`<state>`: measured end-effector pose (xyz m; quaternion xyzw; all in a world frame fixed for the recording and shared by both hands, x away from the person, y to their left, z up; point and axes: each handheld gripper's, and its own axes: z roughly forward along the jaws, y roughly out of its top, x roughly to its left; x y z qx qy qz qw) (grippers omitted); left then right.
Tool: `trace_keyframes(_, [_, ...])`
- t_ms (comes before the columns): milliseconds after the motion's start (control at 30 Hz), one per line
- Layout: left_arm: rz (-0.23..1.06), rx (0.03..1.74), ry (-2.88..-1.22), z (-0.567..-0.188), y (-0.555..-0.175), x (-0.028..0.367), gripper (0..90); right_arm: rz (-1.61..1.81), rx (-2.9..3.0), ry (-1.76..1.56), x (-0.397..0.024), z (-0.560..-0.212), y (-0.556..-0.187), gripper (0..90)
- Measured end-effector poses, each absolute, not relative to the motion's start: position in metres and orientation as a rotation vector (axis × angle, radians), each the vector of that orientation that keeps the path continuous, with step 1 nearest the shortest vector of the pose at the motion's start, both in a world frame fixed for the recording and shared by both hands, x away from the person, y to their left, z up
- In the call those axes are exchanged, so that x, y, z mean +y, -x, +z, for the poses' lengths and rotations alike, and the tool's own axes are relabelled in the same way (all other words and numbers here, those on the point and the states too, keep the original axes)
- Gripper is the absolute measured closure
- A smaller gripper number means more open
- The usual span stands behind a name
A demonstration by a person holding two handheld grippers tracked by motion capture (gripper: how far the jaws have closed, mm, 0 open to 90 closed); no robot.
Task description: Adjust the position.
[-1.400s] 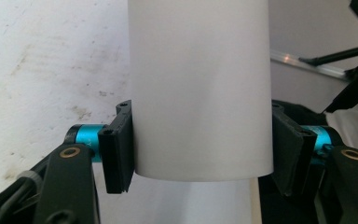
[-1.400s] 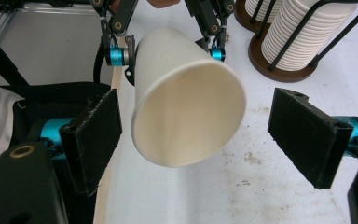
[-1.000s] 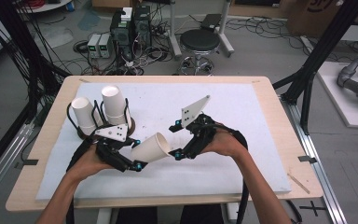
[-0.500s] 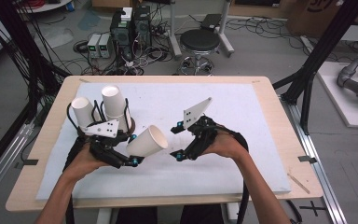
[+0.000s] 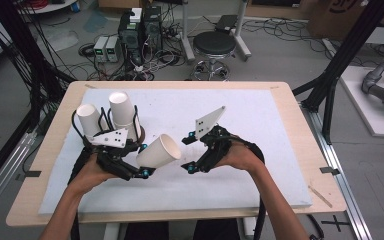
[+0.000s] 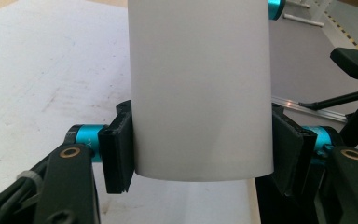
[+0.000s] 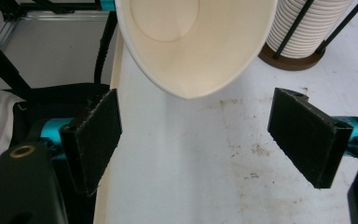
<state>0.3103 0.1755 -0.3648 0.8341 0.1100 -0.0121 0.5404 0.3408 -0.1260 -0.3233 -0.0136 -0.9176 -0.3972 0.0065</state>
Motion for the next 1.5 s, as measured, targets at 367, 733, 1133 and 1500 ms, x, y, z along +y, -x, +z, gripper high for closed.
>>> trace_keyframes(367, [-0.039,0.237,-1.993,-0.367,-0.311,0.162,35.0,-1.246,-2.859,0.013,-0.12,-0.322,-0.34,18.0])
trace_keyframes(733, [-0.044,0.23,-1.97,-0.367,-0.311,0.155,35.0,-1.245,-2.857,0.012,-0.118,-0.322,-0.34,18.0])
trace_keyframes(1133, [-0.037,0.218,-1.922,-0.367,-0.309,0.152,35.0,-1.276,-2.845,0.016,-0.119,-0.324,-0.339,18.0])
trace_keyframes(1500, [-0.035,0.237,-1.856,-0.377,-0.308,0.154,35.0,-1.414,-2.761,0.05,-0.124,-0.331,-0.337,18.0])
